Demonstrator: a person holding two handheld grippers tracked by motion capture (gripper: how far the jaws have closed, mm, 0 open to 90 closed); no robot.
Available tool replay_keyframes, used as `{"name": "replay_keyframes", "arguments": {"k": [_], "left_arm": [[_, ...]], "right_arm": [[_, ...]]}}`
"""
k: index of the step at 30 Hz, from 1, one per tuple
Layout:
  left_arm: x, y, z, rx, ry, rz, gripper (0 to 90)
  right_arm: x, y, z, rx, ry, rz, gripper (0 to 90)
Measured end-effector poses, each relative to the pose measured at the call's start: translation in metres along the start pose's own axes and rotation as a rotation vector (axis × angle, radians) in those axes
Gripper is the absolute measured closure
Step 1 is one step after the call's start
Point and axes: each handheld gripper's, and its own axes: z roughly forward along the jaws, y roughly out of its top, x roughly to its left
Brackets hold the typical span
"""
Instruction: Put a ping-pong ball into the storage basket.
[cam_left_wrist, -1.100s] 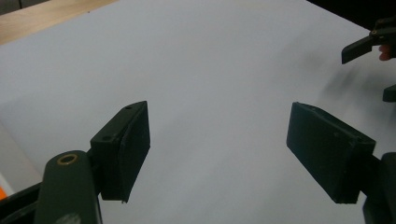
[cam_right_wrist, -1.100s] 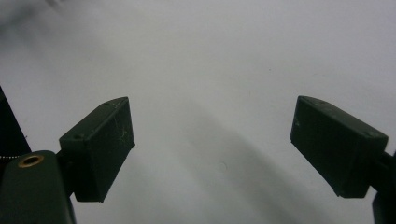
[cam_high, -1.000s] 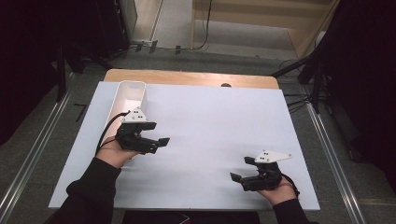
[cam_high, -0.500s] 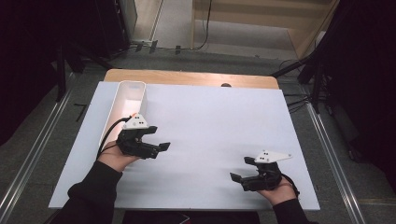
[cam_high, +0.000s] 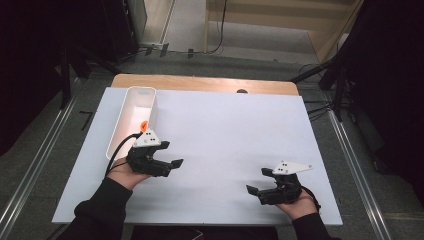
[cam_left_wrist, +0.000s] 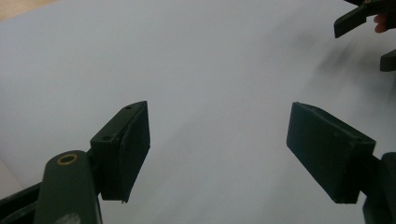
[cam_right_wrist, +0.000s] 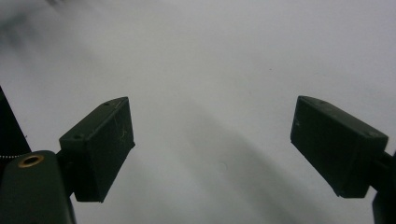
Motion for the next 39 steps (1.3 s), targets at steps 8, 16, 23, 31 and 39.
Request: {"name": "replay_keyframes", "arguments": {"k": [8,16,23,31,39], "left_arm": [[-0.003,-0.009,0.001,0.014,-0.001,0.011,22.1],[-0.008,-0.018,0.001,0.018,-0.015,0.020,22.0],[-0.010,-0.024,0.000,0.024,-0.027,0.032,22.0],[-0.013,-0.033,0.002,0.042,-0.030,0.050,22.1],[-0.014,-0.042,0.003,0.067,-0.043,0.046,22.0]], "right_arm": [[0.000,0.000,0.000,0.000,-0.001,0.001,11.9],[0.000,0.000,0.000,0.001,-0.001,0.000,11.9],[0.000,0.000,0.000,0.001,-0.001,0.000,11.9],[0.000,0.000,0.000,0.000,-0.003,-0.005,11.9],[0.000,0.000,0.000,0.000,-0.004,-0.007,11.9]]}}
